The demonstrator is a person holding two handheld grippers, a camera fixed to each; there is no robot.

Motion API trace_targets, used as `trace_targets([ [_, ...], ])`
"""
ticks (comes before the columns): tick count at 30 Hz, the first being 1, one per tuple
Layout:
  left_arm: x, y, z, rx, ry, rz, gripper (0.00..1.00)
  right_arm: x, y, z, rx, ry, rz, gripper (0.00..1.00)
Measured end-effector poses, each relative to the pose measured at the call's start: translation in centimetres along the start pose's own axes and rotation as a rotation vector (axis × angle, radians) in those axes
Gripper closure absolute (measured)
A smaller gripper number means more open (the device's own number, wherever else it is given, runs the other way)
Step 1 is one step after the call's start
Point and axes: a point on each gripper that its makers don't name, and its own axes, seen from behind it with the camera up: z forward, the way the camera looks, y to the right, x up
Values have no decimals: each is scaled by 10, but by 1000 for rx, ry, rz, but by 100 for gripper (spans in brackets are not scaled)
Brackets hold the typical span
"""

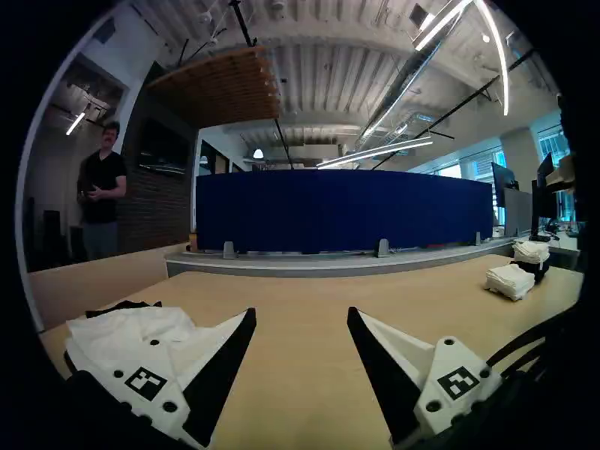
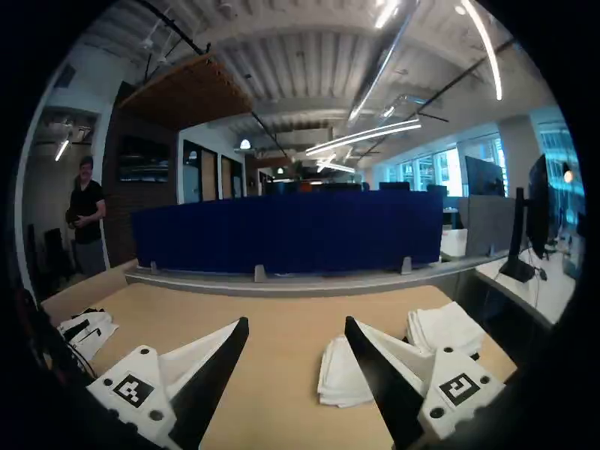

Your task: Fold towel

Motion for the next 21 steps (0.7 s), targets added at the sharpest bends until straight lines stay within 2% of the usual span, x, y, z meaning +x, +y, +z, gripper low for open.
trace_targets([
  [6, 1, 0, 0, 0, 0, 0, 2, 13, 26, -3, -36, 79, -20, 1],
  [11, 1, 0, 1, 0, 0, 0, 2, 4, 43, -4, -57, 126, -4, 1],
  [21, 1, 0, 0, 0, 0, 0, 2, -71, 59, 9, -80, 127, 73, 1],
])
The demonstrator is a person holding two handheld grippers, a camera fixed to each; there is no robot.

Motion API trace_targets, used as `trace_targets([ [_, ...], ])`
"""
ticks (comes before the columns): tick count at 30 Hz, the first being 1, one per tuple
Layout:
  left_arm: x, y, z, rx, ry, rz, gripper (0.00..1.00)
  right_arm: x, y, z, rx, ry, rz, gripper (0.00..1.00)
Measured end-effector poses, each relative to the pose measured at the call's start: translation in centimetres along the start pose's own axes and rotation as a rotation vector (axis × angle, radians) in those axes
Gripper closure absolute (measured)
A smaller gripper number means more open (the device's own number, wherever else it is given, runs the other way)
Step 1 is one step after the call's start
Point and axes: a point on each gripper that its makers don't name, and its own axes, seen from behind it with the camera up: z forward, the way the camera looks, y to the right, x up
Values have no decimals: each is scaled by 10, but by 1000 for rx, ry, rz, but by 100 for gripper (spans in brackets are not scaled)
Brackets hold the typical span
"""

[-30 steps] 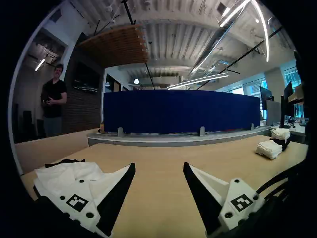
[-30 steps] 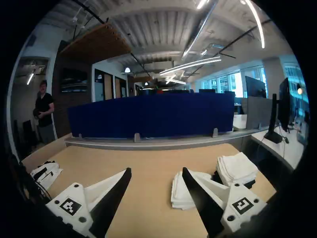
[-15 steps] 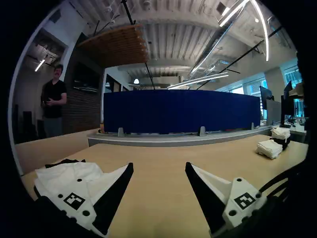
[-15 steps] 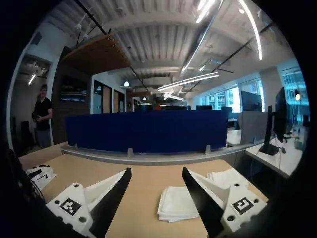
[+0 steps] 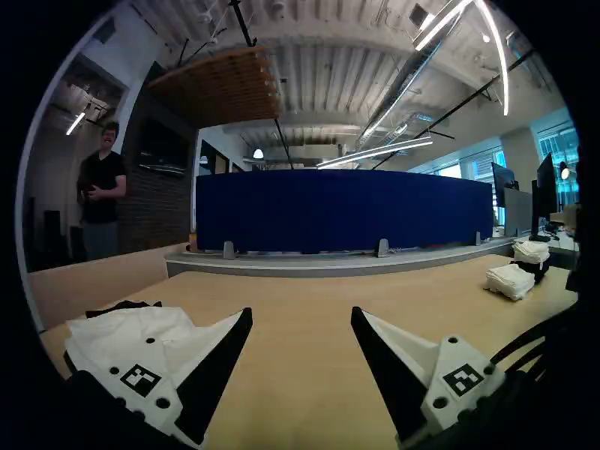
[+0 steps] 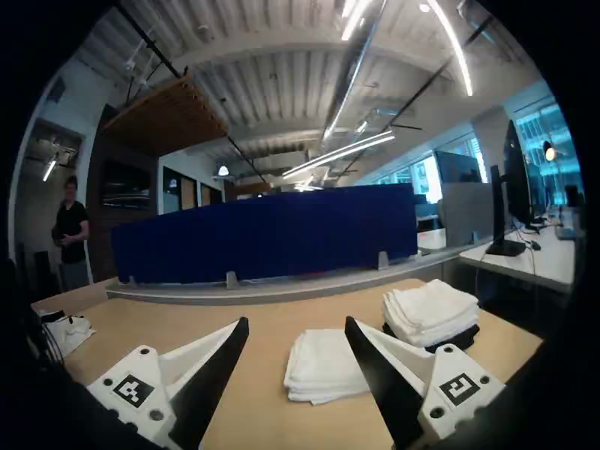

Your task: Fold towel

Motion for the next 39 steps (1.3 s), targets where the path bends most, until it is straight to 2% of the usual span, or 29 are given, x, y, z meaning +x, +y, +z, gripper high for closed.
trace_targets([
  [8, 0, 0, 0, 0, 0, 0, 2, -37, 14, 9, -35, 2, 49, 0],
  [18, 0, 0, 0, 0, 0, 0, 2, -49, 11, 11, -34, 17, 57, 1],
  [26, 0, -1, -1, 0, 0, 0, 2, -58, -1, 11, -13, 22, 19, 1],
  [39, 0, 0, 0, 0, 0, 0, 2, -67, -13, 7, -10, 19, -96, 1],
])
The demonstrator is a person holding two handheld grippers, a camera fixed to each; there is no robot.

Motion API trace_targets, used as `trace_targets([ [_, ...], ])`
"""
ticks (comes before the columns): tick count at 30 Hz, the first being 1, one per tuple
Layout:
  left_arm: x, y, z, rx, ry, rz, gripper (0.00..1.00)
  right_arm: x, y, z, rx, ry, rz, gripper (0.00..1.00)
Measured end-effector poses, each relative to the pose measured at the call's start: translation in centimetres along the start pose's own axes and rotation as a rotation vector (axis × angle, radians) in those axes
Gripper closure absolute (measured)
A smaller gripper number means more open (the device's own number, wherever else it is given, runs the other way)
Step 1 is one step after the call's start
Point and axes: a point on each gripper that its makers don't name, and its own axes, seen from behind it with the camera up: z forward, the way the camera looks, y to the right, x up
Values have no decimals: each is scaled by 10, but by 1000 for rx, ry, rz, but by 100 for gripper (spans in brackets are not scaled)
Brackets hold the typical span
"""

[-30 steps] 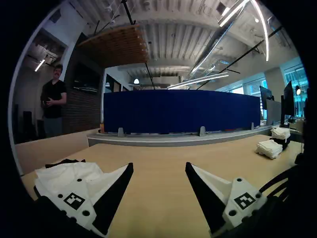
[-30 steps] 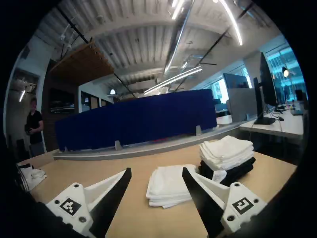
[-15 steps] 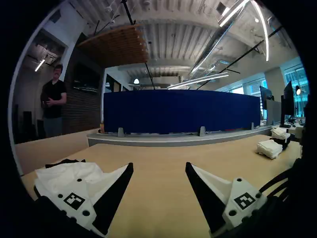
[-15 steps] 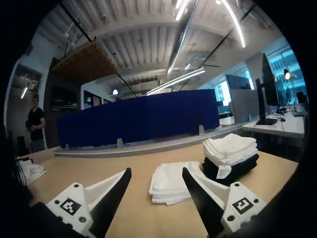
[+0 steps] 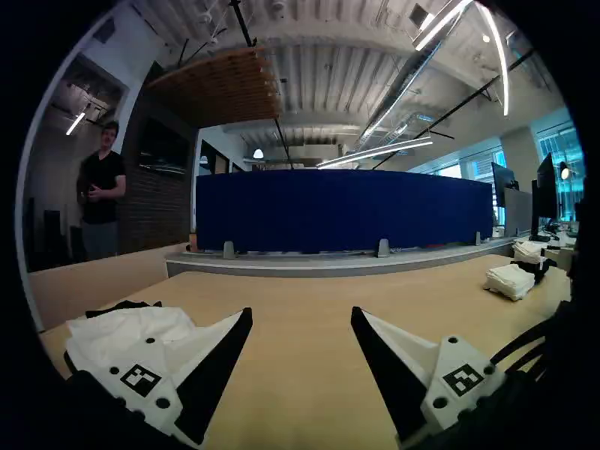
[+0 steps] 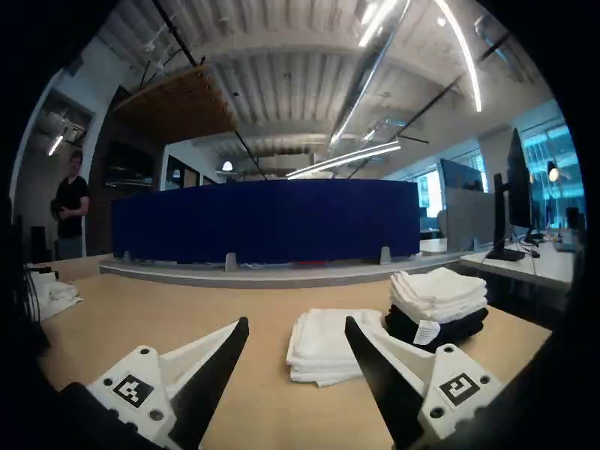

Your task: Fold towel

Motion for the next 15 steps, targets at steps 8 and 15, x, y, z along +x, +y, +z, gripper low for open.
trace_targets([
  [8, 0, 0, 1, 0, 0, 0, 2, 0, -3, 0, 2, 0, -28, 0],
  [15, 0, 0, 2, 0, 0, 0, 2, -1, -3, 1, 1, -1, -28, 0],
])
